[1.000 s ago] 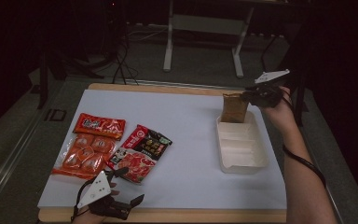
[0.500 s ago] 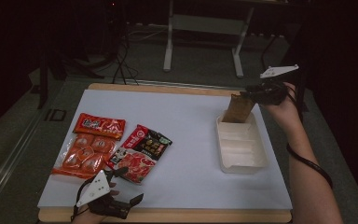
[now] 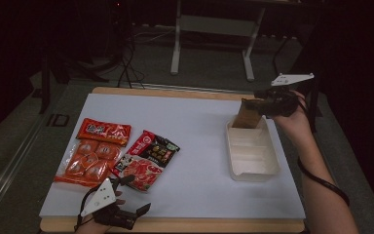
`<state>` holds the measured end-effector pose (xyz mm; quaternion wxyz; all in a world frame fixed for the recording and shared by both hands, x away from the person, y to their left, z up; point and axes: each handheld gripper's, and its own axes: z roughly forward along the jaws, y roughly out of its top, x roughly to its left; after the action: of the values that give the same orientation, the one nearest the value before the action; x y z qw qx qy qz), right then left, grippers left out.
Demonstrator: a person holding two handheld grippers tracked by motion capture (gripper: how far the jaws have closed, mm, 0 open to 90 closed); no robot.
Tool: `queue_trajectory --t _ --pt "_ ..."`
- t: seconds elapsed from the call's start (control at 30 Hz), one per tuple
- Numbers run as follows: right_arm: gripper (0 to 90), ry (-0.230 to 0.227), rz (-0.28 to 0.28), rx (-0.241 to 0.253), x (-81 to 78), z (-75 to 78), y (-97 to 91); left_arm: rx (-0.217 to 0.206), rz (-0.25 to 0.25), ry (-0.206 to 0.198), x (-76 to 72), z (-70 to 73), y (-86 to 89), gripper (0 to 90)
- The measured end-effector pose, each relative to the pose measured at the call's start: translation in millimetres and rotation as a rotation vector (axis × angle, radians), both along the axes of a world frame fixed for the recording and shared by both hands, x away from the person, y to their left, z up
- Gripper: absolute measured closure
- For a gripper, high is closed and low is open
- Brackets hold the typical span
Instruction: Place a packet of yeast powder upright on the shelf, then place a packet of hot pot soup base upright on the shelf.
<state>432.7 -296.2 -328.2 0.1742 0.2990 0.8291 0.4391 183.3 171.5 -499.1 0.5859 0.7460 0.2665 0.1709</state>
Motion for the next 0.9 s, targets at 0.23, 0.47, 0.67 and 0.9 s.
queue_trajectory --t 0.23,0.47,0.67,0.9 --pt "14.1 0.005 0.055 0.08 -24.4 -6.2 4.0 0.008 0.005 0.0 0.6 -0.6 -0.6 3.3" --pt "13.9 -0.011 0.083 0.121 -47.9 -18.3 12.7 0.016 0.02 0.001 3.6 3.1 -1.6 3.3" --pt "16.8 -0.067 0.103 0.142 -73.1 -26.1 23.4 0.031 0.026 0.05 5.3 14.4 -4.0 3.5" --pt "17.5 -0.101 0.118 0.15 -95.1 -37.3 29.3 0.017 0.036 0.02 5.6 23.6 -1.0 3.3"
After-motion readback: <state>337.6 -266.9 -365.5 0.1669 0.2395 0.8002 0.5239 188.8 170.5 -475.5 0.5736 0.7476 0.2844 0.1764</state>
